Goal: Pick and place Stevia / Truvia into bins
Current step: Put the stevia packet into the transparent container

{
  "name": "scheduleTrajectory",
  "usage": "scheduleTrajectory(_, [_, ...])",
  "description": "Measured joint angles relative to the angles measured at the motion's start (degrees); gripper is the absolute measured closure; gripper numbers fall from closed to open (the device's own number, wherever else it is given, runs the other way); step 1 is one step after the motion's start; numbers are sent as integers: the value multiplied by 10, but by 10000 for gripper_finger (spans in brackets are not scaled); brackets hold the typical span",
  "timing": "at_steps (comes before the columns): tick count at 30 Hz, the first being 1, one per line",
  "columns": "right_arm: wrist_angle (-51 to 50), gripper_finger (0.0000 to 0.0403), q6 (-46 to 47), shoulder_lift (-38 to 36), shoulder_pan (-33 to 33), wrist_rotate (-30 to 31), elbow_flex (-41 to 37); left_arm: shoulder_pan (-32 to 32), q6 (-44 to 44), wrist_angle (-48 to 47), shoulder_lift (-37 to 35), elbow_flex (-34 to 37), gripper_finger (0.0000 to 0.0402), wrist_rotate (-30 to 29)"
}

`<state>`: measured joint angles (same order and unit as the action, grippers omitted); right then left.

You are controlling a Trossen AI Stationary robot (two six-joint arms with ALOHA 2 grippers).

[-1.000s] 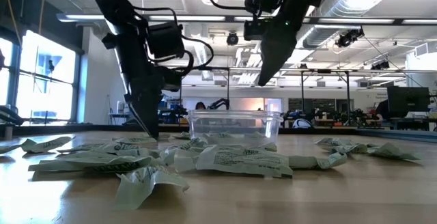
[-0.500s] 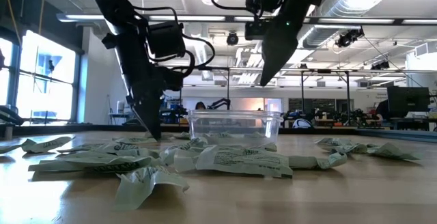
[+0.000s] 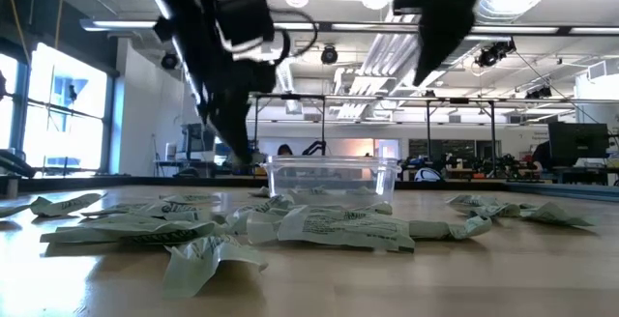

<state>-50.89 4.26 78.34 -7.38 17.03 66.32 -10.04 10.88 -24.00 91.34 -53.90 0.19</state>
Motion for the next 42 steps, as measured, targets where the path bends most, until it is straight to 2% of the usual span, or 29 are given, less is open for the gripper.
scheduleTrajectory(4, [2, 186, 97, -83, 47, 19, -98, 35, 21, -1, -11, -41, 381, 1])
scheduleTrajectory(9, [30, 190, 213, -163, 105, 26, -194, 60, 34, 64, 2, -76, 381, 47])
scheduleTrajectory(14, [65, 190, 254, -184, 142, 45, -233, 69, 61, 81, 57, -112, 381, 80])
scheduleTrajectory(17, [78, 190, 254, -183, 148, 53, -235, 75, 62, 95, 105, -133, 373, 72])
scheduleTrajectory(19, [88, 190, 248, -184, 150, 55, -235, 76, 77, 89, 133, -150, 343, 63])
scheduleTrajectory(23, [89, 189, 229, -185, 149, 52, -233, 76, 136, 43, 159, -179, 255, 33])
scheduleTrajectory(27, [85, 189, 221, -185, 148, 52, -233, 74, 149, -50, 157, -228, 176, 26])
scheduleTrajectory(30, [86, 189, 209, -185, 141, 50, -233, 74, 134, -151, 143, -275, 146, 10])
scheduleTrajectory(32, [87, 190, 198, -185, 129, 42, -233, 71, 112, -189, 133, -299, 144, -17])
scheduleTrajectory(35, [90, 189, 181, -184, 106, 31, -233, 49, 75, -246, 122, -315, 162, -27])
scheduleTrajectory(39, [104, 190, 151, -184, 74, 13, -233, -2, -3, -300, 116, -316, 199, -24])
scheduleTrajectory(42, [116, 189, 149, -184, 55, 4, -233, -51, -8, -321, 125, -314, 217, 5])
